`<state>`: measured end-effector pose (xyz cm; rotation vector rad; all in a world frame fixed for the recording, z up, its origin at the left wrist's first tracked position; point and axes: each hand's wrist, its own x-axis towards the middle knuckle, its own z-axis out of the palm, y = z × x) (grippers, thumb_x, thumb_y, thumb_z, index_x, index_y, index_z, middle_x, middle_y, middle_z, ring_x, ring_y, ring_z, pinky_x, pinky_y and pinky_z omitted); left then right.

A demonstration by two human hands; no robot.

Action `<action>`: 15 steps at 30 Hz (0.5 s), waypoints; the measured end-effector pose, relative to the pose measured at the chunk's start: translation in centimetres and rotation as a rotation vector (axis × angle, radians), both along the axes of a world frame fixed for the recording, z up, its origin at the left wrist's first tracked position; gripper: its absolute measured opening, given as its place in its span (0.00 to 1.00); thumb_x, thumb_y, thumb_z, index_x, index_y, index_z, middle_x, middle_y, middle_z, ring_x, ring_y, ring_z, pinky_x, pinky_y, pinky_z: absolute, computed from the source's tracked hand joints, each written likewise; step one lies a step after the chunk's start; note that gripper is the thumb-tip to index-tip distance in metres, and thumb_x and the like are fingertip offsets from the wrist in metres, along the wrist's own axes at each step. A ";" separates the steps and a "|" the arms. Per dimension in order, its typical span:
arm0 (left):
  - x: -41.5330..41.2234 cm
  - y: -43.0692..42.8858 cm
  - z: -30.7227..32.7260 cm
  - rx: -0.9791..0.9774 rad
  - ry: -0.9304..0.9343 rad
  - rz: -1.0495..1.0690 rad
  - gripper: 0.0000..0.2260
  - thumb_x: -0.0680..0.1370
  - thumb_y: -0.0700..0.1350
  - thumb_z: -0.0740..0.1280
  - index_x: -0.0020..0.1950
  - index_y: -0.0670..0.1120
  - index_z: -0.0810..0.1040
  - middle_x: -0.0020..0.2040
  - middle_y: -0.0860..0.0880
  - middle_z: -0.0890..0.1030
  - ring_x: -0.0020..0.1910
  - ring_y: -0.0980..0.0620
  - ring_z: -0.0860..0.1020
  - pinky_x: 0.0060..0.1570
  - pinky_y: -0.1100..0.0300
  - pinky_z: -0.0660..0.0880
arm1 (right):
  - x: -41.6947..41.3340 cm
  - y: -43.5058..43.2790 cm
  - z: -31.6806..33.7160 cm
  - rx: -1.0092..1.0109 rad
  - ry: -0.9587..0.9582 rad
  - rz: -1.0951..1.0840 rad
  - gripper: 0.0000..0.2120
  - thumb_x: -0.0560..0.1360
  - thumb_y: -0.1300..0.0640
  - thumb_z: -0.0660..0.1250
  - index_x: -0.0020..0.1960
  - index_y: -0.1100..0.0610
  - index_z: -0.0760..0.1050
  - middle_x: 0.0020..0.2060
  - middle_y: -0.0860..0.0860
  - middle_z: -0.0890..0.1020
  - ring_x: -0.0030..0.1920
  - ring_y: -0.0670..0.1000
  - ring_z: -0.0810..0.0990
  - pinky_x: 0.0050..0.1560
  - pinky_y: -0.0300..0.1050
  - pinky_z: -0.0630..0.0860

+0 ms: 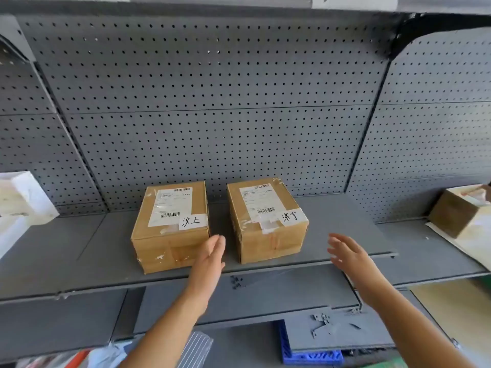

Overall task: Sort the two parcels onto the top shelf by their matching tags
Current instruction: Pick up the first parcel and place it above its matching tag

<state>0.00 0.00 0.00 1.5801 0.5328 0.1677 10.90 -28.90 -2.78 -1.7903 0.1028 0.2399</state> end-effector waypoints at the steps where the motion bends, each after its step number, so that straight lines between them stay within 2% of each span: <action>1: 1.0 -0.2 0.3 -0.016 -0.006 0.008 0.25 0.88 0.55 0.57 0.83 0.47 0.66 0.81 0.47 0.70 0.76 0.47 0.73 0.76 0.47 0.71 | 1.1 0.7 0.4 0.022 -0.021 -0.029 0.11 0.88 0.51 0.61 0.67 0.50 0.76 0.66 0.56 0.81 0.69 0.58 0.79 0.76 0.59 0.73; 3: 2.7 -0.4 0.8 -0.041 0.013 0.006 0.26 0.88 0.57 0.57 0.83 0.47 0.65 0.75 0.50 0.74 0.74 0.47 0.73 0.76 0.46 0.71 | 2.5 2.3 1.9 0.031 0.007 -0.022 0.14 0.88 0.51 0.59 0.71 0.52 0.74 0.68 0.56 0.79 0.68 0.57 0.77 0.77 0.57 0.72; 4: 3.5 -0.6 1.4 -0.047 0.021 0.005 0.27 0.87 0.60 0.57 0.83 0.47 0.66 0.71 0.52 0.76 0.72 0.47 0.74 0.76 0.45 0.71 | 3.3 3.1 2.7 0.011 0.025 -0.012 0.18 0.88 0.49 0.59 0.75 0.53 0.72 0.70 0.55 0.78 0.69 0.57 0.76 0.78 0.58 0.71; 5: 4.4 -0.7 1.2 -0.038 0.044 0.002 0.31 0.85 0.64 0.57 0.82 0.47 0.67 0.71 0.53 0.77 0.72 0.47 0.73 0.77 0.44 0.70 | 3.8 3.8 2.9 -0.004 0.034 0.000 0.22 0.87 0.47 0.59 0.78 0.53 0.71 0.72 0.54 0.77 0.72 0.57 0.75 0.79 0.59 0.69; 7: 5.8 -0.6 0.1 -0.030 0.071 0.001 0.44 0.75 0.76 0.57 0.84 0.50 0.65 0.79 0.51 0.74 0.78 0.46 0.71 0.78 0.41 0.67 | 4.3 5.1 3.1 -0.015 0.059 0.020 0.25 0.87 0.45 0.58 0.81 0.51 0.68 0.76 0.52 0.75 0.77 0.58 0.72 0.82 0.62 0.65; 9: 7.3 -0.4 -1.0 -0.046 0.074 -0.011 0.49 0.71 0.78 0.57 0.85 0.51 0.63 0.81 0.50 0.72 0.80 0.45 0.70 0.79 0.41 0.65 | 4.4 6.2 3.6 -0.003 0.099 0.047 0.23 0.88 0.45 0.57 0.80 0.51 0.69 0.71 0.52 0.76 0.74 0.56 0.72 0.82 0.60 0.64; 12: 7.8 -1.3 0.2 -0.072 0.115 -0.036 0.40 0.80 0.71 0.57 0.85 0.49 0.60 0.80 0.49 0.74 0.77 0.43 0.72 0.72 0.47 0.69 | 4.8 7.7 3.7 0.026 0.134 0.047 0.14 0.88 0.45 0.56 0.69 0.48 0.74 0.63 0.51 0.77 0.66 0.54 0.73 0.79 0.58 0.67; 15: 7.8 -2.1 1.0 -0.115 0.115 -0.063 0.30 0.85 0.62 0.60 0.84 0.51 0.63 0.78 0.47 0.76 0.66 0.45 0.75 0.61 0.51 0.69 | 5.0 8.7 3.4 0.060 0.164 0.026 0.13 0.87 0.43 0.57 0.63 0.48 0.77 0.55 0.50 0.84 0.63 0.56 0.81 0.72 0.57 0.76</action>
